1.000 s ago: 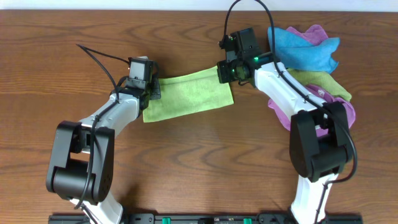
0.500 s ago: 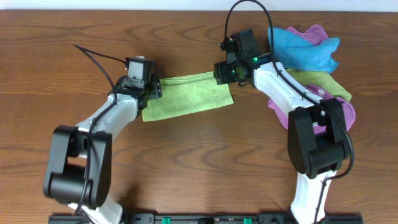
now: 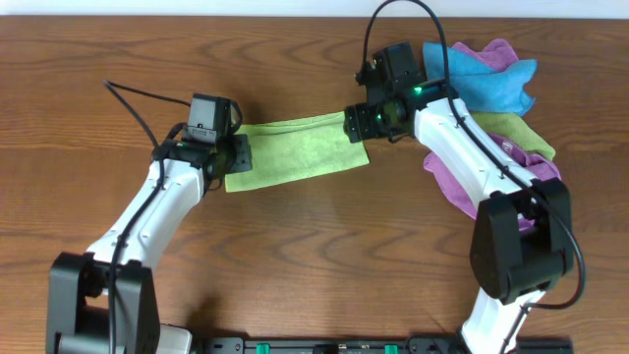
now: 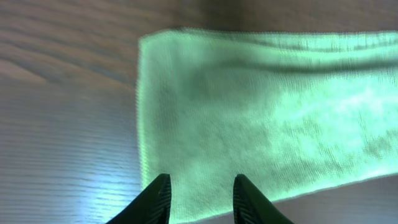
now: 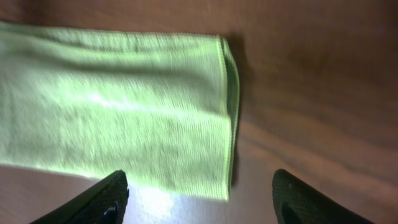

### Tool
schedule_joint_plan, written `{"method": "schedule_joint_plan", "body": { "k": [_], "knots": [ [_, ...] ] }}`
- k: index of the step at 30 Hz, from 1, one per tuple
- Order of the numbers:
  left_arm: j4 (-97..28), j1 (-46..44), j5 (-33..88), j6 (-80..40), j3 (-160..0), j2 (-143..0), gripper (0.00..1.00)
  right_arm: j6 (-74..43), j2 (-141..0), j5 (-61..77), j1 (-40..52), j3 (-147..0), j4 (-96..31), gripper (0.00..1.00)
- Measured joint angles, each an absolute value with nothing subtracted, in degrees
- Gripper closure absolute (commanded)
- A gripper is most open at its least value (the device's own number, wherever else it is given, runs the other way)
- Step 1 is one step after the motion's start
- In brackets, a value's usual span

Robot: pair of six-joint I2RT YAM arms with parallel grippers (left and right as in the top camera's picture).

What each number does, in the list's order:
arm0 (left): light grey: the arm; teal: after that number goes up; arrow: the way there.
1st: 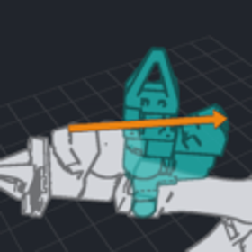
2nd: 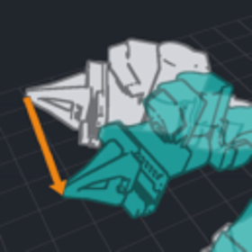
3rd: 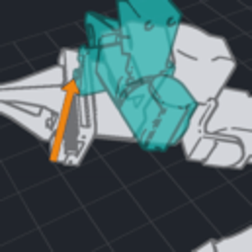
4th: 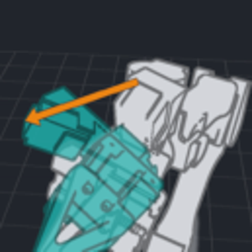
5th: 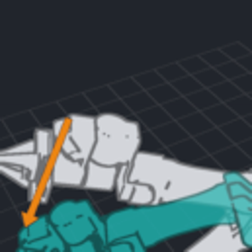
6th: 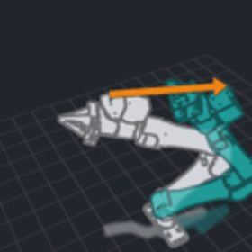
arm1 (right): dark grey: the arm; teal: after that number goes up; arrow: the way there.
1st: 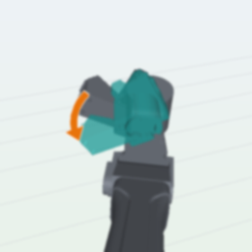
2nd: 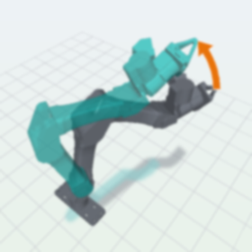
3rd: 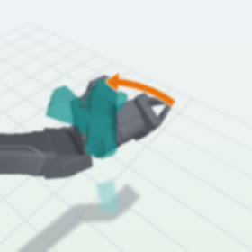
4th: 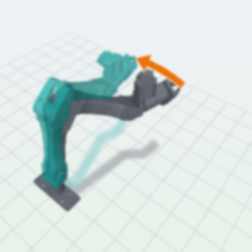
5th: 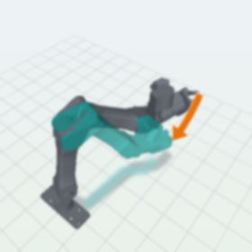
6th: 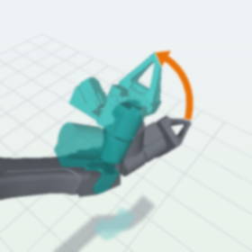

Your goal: Fold the cloth

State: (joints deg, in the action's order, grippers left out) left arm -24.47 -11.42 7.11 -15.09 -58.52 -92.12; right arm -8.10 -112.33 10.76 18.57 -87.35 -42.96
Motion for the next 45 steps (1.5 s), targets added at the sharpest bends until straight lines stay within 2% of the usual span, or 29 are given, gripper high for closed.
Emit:
{"method": "schedule_joint_plan", "body": {
  "k": [16, 37, 45],
  "knots": [
    [-19.2, -11.4, 16.2, -20.6, -58.5, -104.0, 0.69, -8.0, -112.4, 20.8, 13.9, -83.7, -45.3, 0.20],
    [-18.6, -12.5, 16.5, -22.7, -58.5, -105.4, 0.69, -10.1, -112.5, 28.9, 13.1, -70.2, -34.0, 0.23],
    [-22.4, -13.7, 16.3, -22.7, -59.1, -105.4, 0.73, -13.1, -113.8, 31.3, 13.0, -70.0, -30.0, 0.24]
  ]
}}
